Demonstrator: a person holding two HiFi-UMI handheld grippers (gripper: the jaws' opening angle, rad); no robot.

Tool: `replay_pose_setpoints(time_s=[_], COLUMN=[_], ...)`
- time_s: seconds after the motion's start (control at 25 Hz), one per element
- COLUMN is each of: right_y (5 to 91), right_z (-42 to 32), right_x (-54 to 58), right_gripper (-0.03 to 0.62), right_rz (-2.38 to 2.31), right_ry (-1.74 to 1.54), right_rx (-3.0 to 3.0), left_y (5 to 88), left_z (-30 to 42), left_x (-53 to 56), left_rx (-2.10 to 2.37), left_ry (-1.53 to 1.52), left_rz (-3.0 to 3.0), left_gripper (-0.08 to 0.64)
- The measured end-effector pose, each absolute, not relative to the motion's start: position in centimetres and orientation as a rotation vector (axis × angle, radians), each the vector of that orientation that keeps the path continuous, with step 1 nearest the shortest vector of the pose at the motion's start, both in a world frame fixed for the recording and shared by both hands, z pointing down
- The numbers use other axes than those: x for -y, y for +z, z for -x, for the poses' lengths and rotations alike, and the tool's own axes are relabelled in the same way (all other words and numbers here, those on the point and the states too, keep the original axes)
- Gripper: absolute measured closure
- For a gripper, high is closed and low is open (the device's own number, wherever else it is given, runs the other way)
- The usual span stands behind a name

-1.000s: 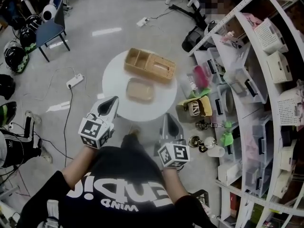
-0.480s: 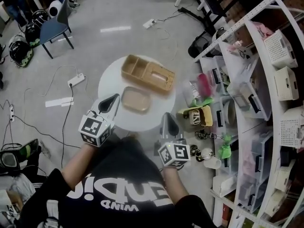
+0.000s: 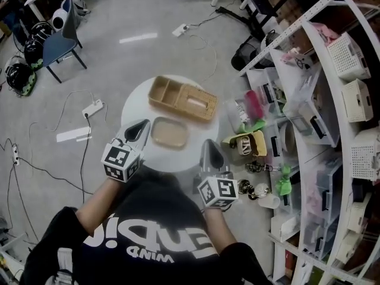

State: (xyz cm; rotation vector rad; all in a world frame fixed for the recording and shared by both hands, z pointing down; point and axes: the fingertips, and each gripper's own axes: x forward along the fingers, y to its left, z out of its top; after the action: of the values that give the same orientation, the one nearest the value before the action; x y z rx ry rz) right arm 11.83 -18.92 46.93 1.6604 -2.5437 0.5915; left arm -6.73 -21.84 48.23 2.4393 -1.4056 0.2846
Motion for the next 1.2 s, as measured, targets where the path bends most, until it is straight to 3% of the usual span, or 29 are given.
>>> replay_pose_setpoints(time_s=[0.28, 0.56, 1.2], right_y=[46.9, 47.1, 48.2], right_z=[-11.1, -12.1, -13.6], right_x=[20.1, 20.5, 21.6], right_gripper=[0.594, 0.594, 0.594], right_rz=[-1.704, -1.771, -1.847], right_ry=[0.591, 0.594, 0.630], right_rx=[2.518, 2.472, 2.382], left_y=[50.2, 54.3, 64.7], left_z=[6.9, 6.6, 5.2], left_x=[24.1, 25.7, 29.0], left_rx=[1.307, 1.188, 1.017], left_ry=[0.312, 0.361, 0.549], left_rz=[-2.420, -2.359, -2.227], left_gripper=[0.472, 0.327, 0.298])
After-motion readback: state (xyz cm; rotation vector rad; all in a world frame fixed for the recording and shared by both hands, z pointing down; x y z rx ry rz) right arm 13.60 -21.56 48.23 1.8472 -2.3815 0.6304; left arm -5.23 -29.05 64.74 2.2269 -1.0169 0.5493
